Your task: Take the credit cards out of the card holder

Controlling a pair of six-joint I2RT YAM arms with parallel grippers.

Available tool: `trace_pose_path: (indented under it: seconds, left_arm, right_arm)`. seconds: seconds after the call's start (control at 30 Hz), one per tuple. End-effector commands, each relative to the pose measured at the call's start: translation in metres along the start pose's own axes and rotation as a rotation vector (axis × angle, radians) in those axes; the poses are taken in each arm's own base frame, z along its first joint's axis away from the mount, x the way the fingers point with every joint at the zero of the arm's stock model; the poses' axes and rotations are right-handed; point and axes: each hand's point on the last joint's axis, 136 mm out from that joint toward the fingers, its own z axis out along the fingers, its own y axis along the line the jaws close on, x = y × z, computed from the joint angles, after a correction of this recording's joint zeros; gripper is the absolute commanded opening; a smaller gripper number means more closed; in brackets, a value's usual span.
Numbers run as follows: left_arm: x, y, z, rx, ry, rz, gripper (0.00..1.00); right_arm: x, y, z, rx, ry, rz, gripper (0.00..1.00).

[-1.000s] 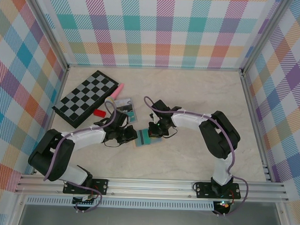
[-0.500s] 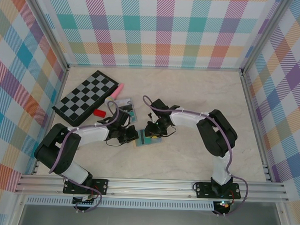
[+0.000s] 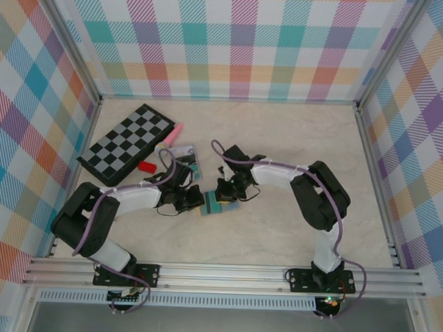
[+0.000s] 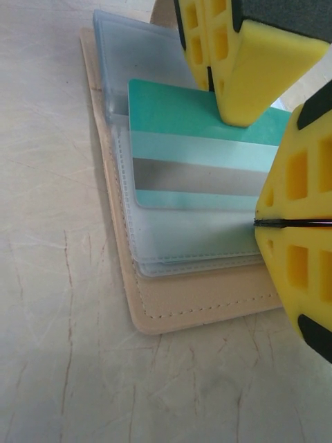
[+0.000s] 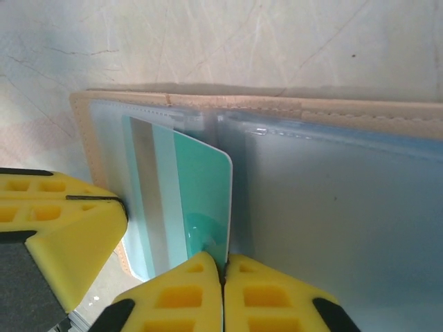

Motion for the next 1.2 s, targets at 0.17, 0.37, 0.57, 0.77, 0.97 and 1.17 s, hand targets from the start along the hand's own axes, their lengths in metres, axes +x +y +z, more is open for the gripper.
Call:
trace_pose_path:
  seconds: [0.17,0.37,0.57,0.77,0.97,1.17]
  left_arm:
    - [0.005,0.021,-0.003,-0.098,0.01,-0.009,0.15]
    - [-0.004,-0.006,-0.025,-0.021,-0.028,-0.002,0.36]
    - [-0.016,-0.036,-0.06,0.107,-0.096,-0.039,0.7]
    - [-0.019,-0.086,-0.093,0.372,-0.113,-0.001,0.89]
    - [-0.016,-0.118,-0.112,0.524,-0.096,0.073,0.88]
    - [-0.021,-0.133,-0.12,0.625,-0.114,0.086,0.69]
  right_arm:
    - [0.002,-0.011,-0.032,0.008,-0.11,-0.005,0.0]
    - [0.0,0.005,-0.067,-0.094,-0.221,-0.036,0.0]
    - [-0.004,0.032,-0.109,-0.322,-0.319,-0.051,0.0]
    - [-0.007,0.056,-0.134,-0.546,-0.315,-0.047,0.0]
    - [-0.006,0.079,-0.149,-0.69,-0.285,-0.084,0.0]
    - [-0.004,0.087,-0.153,-0.73,-0.261,-0.103,0.0]
